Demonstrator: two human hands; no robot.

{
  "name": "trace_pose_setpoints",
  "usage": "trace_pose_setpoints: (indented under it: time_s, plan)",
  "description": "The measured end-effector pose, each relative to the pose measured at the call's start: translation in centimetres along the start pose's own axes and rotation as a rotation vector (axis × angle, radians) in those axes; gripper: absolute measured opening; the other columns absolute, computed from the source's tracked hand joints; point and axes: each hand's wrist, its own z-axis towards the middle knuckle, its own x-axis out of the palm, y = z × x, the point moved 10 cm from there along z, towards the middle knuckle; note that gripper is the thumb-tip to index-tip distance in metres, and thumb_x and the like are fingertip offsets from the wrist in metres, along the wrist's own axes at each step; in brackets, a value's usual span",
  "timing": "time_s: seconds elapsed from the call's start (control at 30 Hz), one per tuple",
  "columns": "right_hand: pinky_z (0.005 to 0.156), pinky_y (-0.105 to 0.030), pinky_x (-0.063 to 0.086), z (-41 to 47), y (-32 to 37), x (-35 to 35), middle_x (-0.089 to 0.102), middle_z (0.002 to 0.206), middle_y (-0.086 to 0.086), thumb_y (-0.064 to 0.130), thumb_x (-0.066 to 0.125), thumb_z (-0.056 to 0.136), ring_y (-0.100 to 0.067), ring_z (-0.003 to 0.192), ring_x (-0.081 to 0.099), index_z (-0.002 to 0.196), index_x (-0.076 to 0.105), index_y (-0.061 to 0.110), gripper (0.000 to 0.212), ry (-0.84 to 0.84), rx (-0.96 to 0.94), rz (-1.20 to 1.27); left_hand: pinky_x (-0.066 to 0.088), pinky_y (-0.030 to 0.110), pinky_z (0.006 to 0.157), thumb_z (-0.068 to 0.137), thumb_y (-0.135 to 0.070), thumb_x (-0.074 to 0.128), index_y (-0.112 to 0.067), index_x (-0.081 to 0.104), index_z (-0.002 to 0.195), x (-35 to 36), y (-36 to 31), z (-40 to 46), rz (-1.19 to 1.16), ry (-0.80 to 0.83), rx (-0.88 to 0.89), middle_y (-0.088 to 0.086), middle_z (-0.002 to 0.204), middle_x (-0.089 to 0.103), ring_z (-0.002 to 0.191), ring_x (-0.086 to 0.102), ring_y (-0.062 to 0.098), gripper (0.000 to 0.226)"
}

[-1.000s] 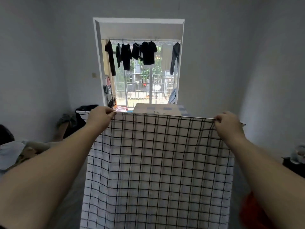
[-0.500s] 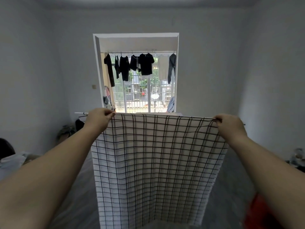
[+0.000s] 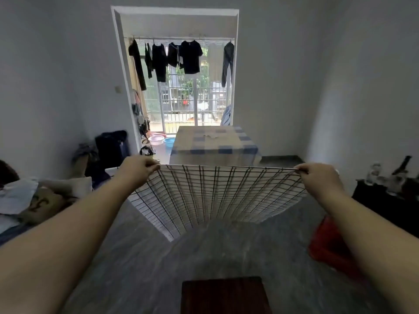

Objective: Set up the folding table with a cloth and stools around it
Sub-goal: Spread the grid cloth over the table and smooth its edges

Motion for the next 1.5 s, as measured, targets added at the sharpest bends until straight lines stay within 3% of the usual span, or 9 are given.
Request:
trace_pose_setpoints:
  time_s: [0.1,0.27,0.43,0.6,0.87,1.03,1.2,1.3,1.5]
  plan:
    - [0.073,-0.032,0.038,-3.8,-2.3,1.2,0.075,0.108,-0.002,0.027,0.059,0.096,-0.031,0.1,0.067,0.107,0.077,0.028,0.021,0.019,0.015,-0.053,0.052,0.034,0.085,0.091,-0.039,0.066,-0.02,0.076,0.108,2.8,0.8,-3.8,-0.026,0.061,-0.027,0.001,0.104,0.075,0.092,0.065,0.018,0.027]
    - [0.085,-0.036,0.049,-10.6,-5.8,4.0,0.074,0.111,-0.004,0.023,0.063,0.093,-0.03,0.105,0.067,0.108,0.077,0.022,0.02,0.084,0.023,-0.063,0.038,0.027,0.072,0.093,-0.032,0.067,-0.015,0.077,0.107,7.8,1.5,-10.0,-0.014,0.116,-0.038,0.005,0.105,0.075,0.095,0.065,0.022,0.024]
    - [0.085,-0.036,0.05,-17.5,-9.3,8.2,0.074,0.11,-0.009,0.02,0.065,0.091,-0.033,0.103,0.068,0.108,0.078,0.02,0.022,0.187,0.059,-0.073,0.048,0.032,0.08,0.091,-0.031,0.068,-0.018,0.079,0.1,11.8,2.3,-17.6,-0.003,0.132,-0.042,0.005,0.101,0.076,0.097,0.068,0.025,0.02]
    - [0.082,-0.033,0.046,-24.2,-13.3,13.4,0.074,0.11,-0.009,0.017,0.064,0.09,-0.031,0.103,0.068,0.111,0.077,0.021,0.024,0.303,0.082,-0.041,0.036,0.02,0.073,0.09,-0.029,0.071,-0.017,0.079,0.099,16.4,3.5,-25.3,-0.042,0.092,-0.119,0.005,0.099,0.076,0.096,0.068,0.023,0.017]
    - [0.09,-0.034,0.046,-36.3,-20.5,22.4,0.074,0.113,-0.008,0.015,0.061,0.092,-0.032,0.108,0.065,0.113,0.076,0.019,0.026,0.391,0.122,0.098,0.035,0.014,0.085,0.091,-0.023,0.069,-0.015,0.077,0.104,28.3,6.7,-37.7,-0.145,0.173,-0.24,0.003,0.111,0.074,0.11,0.064,0.017,0.017]
    - [0.083,-0.009,0.03,-44.4,-24.8,28.7,0.072,0.117,0.002,0.01,0.057,0.093,-0.02,0.111,0.061,0.114,0.074,0.022,0.03,0.42,0.19,0.22,0.036,0.019,0.09,0.092,-0.026,0.067,-0.021,0.077,0.107,35.5,10.0,-45.8,-0.12,0.149,-0.372,0.001,0.113,0.073,0.113,0.063,0.019,0.018]
    - [0.097,-0.011,0.029,-52.9,-28.6,33.5,0.067,0.128,0.005,0.014,0.056,0.096,-0.009,0.12,0.054,0.116,0.073,0.027,0.03,0.496,0.321,0.27,0.044,0.026,0.097,0.089,-0.021,0.071,-0.023,0.078,0.103,40.8,12.3,-53.8,-0.149,0.18,-0.471,0.004,0.113,0.073,0.112,0.065,0.018,0.016]
    - [0.095,0.003,0.02,-56.5,-28.8,34.8,0.067,0.125,0.005,0.007,0.058,0.094,0.008,0.111,0.046,0.114,0.075,0.021,0.03,0.497,0.299,0.316,0.038,0.02,0.097,0.088,-0.022,0.071,-0.026,0.078,0.104,42.8,14.1,-57.7,-0.126,0.249,-0.522,0.004,0.121,0.07,0.116,0.063,0.017,0.017]
    - [0.11,-0.02,0.025,-60.1,-29.9,35.9,0.061,0.138,-0.004,0.001,0.055,0.093,-0.015,0.134,0.048,0.12,0.073,0.018,0.037,0.561,0.332,0.272,0.034,0.012,0.096,0.088,-0.016,0.071,-0.022,0.077,0.106,44.5,15.2,-62.5,-0.191,0.314,-0.565,0.007,0.126,0.067,0.118,0.061,0.012,0.02]
